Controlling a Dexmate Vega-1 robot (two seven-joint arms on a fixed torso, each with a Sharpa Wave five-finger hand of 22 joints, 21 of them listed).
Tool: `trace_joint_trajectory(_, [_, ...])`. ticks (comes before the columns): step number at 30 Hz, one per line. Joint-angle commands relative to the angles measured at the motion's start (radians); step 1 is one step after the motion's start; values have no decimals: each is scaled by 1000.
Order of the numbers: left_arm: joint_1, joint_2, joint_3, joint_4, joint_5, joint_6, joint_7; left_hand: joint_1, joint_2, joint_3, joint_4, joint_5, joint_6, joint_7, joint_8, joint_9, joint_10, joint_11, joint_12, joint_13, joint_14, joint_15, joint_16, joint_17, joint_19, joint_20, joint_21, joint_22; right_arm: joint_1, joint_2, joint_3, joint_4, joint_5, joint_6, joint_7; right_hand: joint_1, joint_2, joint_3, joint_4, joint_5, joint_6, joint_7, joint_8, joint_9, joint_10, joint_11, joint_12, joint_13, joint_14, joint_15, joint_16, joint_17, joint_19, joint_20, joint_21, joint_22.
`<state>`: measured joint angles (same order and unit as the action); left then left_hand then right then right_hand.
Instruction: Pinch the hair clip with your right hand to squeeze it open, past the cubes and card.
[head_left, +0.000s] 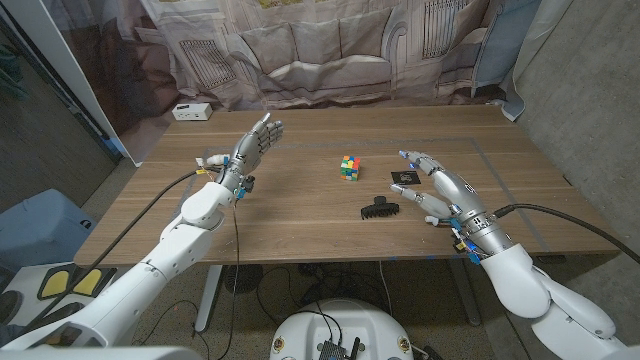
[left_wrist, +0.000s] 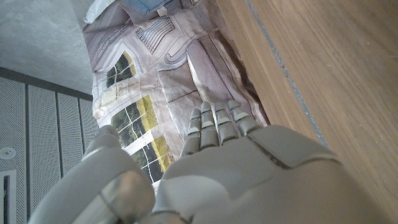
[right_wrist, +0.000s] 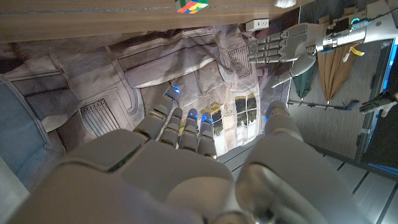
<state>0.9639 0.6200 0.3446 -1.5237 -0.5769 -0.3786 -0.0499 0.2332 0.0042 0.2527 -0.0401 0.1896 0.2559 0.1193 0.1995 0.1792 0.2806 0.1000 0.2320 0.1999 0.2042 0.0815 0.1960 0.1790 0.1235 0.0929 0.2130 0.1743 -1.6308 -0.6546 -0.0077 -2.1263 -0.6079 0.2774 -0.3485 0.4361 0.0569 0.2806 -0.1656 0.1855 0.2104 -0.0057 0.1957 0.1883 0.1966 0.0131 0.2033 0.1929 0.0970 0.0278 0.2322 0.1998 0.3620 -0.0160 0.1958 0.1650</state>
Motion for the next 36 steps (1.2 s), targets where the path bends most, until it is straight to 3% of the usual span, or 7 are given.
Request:
trace_joint_trajectory(1, [6,-1,-6,-4,1,-18,8,2,5,3,-3,-1,10,3,-1,2,11,1,1,3,12,-1,0,2,15,1,-3,5,-32,-59,-40,-94,-186,-174,-40,14,-1,9,-1,5,-7,-2,-2,4,-7,-1,-5,2,-8,-4,-7,2,-8,-3,-3,5])
trace_joint_trajectory(15, [13,-2,-11,-3,-3,-24,9,3,7,4,-5,-1,15,2,-1,2,15,0,0,3,16,-3,0,2,17,0,-4,5,-21,-130,-57,-115,-140,-215,-24,24,-1,11,-1,5,-8,-4,-1,4,0,-2,-2,3,-10,-4,-10,2,-12,-2,-5,5])
trace_joint_trajectory(17, [13,-2,-11,-2,-4,-24,7,3,8,4,-5,-1,15,2,-1,2,14,0,0,3,16,-3,0,2,17,-1,-5,5,-17,-141,-54,-114,-118,-208,-16,26,-3,11,3,4,1,-5,4,5,39,-4,11,3,-16,-3,-13,3,-18,-2,-6,6])
trace_joint_trajectory(21, [11,-4,-10,2,-6,-24,5,3,8,4,-6,-1,16,2,-2,2,16,-1,0,3,18,-2,0,2,17,-1,-5,5,-15,-159,-50,-127,-114,-218,1,28,-6,10,3,4,15,-6,10,5,39,-8,9,4,-24,-2,-16,3,-26,0,-9,6])
trace_joint_trajectory(36, [-3,-10,-1,25,-10,-34,-21,4,10,5,-8,-1,20,-1,-2,2,17,-1,-1,2,19,-4,-1,2,17,0,-7,5,16,-200,-78,-190,-153,-328,98,46,-27,10,-4,4,15,-25,9,5,30,-34,1,5,-60,2,-31,2,-52,35,-13,7])
